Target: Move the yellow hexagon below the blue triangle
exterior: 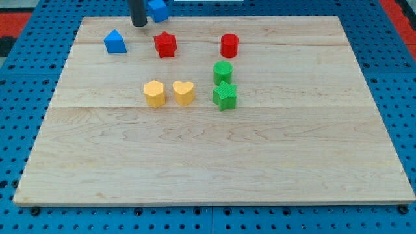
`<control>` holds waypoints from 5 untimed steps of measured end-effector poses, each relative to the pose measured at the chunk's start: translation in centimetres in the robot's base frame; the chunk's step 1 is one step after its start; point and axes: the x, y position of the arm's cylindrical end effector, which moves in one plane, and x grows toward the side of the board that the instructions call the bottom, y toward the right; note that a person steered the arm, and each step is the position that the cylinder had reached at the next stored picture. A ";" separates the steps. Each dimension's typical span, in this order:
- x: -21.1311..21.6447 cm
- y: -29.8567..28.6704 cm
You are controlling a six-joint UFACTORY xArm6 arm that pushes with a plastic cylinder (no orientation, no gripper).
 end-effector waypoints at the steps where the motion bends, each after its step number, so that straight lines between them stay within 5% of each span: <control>1: 0.4 4.3; 2: 0.4 1.4; 5: 14.9 1.8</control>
